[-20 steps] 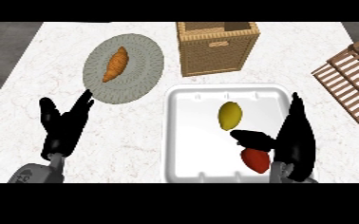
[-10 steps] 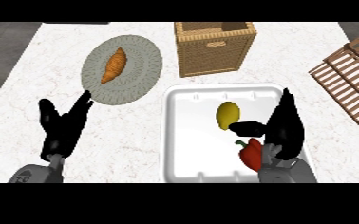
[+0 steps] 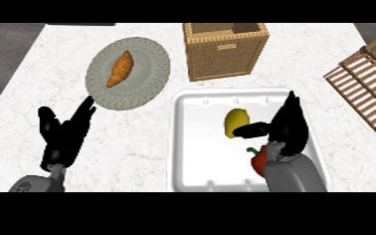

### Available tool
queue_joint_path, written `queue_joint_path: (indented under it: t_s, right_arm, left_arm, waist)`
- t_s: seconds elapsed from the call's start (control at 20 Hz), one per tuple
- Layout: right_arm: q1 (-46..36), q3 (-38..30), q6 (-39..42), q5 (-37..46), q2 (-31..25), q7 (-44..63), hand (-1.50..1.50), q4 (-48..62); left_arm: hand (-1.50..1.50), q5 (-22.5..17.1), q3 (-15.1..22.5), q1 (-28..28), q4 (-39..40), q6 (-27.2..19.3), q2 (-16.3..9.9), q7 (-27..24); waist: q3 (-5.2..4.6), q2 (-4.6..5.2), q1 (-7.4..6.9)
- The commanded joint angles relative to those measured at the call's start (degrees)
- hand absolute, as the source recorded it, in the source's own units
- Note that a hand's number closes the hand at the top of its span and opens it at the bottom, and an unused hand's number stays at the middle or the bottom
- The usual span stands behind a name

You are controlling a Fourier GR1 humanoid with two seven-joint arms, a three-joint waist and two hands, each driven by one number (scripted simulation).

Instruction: Pick the lemon from the tray and place it in the tiered shelf

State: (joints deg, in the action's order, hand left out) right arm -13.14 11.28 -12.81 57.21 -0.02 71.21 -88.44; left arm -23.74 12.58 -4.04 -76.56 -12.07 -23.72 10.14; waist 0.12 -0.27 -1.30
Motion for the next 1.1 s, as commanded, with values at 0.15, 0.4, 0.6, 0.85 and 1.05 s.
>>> queue_joint_path:
  t_s: [0.15,0.4,0.6,0.85,1.05]
  right_arm:
    - [-5.3,-1.7,-1.8,1.1,0.0,14.0,-1.50,6.4]
    - [-5.3,-1.4,-4.4,2.3,0.0,14.0,-1.50,10.1]
    - [-5.8,0.2,-7.0,2.9,0.0,14.0,-1.50,10.7]
    - [-6.3,0.7,-7.5,3.6,0.0,14.0,-1.50,11.1]
    - [-9.5,2.2,-10.8,1.3,0.0,14.0,-1.50,16.7]
  left_arm:
    - [0.00,0.6,0.4,-0.2,1.0,-0.7,1.5,0.9]
    - [0.00,0.6,0.7,2.6,-0.8,1.6,-0.2,1.4]
    - [0.00,-0.4,-1.5,0.5,0.5,1.1,0.6,1.7]
    - [0.00,0.2,-1.7,-2.0,-0.3,0.0,0.5,5.0]
    - [0.00,0.5,-1.2,0.3,3.6,3.5,1.7,0.1]
  waist:
    - [-0.25,0.33,0.34]
    - [-0.17,0.23,-0.09]
    - [-0.19,0.26,0.26]
    - [-0.15,0.22,0.80]
    - [-0.17,0.62,0.08]
